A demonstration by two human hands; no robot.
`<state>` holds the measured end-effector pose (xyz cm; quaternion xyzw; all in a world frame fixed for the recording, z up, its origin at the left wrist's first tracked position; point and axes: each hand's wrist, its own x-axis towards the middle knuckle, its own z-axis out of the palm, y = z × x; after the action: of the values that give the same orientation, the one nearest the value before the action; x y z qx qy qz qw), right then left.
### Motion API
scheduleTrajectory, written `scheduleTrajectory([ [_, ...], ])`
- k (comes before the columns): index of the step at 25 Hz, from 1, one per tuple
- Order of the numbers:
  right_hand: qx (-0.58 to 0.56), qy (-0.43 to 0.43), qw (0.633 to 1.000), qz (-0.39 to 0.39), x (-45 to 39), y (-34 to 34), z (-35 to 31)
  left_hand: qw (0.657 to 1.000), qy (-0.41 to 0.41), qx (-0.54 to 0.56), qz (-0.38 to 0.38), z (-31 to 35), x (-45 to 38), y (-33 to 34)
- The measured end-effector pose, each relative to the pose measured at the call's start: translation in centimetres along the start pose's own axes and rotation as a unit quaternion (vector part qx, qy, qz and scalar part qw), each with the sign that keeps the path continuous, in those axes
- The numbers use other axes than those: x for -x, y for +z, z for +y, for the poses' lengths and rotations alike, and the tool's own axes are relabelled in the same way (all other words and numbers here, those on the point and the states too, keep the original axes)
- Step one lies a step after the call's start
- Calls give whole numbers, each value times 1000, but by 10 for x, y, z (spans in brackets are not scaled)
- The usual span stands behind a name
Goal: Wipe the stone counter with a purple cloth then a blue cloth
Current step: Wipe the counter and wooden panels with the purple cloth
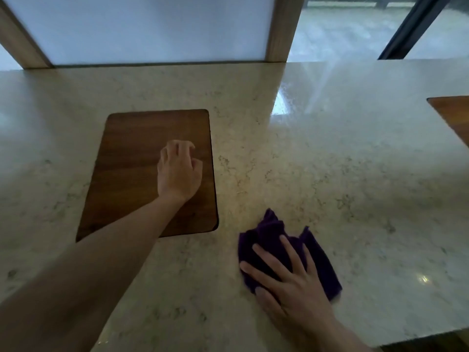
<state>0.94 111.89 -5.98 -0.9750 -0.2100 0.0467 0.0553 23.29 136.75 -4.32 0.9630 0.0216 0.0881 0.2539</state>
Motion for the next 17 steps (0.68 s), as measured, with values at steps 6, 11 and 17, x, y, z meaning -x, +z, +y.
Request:
scheduleTrajectory([
  [6, -9, 236, 972, -9, 89, 14, -72, 994, 1, -108, -21, -33, 10, -36],
  [11, 22, 144, 989, -7, 19, 23, -103, 986, -14, -154, -69, -57, -28, -30],
  [17, -35, 131, 990, 47, -195, -1, -11, 966, -5, -218, -138, -86, -42, -12],
])
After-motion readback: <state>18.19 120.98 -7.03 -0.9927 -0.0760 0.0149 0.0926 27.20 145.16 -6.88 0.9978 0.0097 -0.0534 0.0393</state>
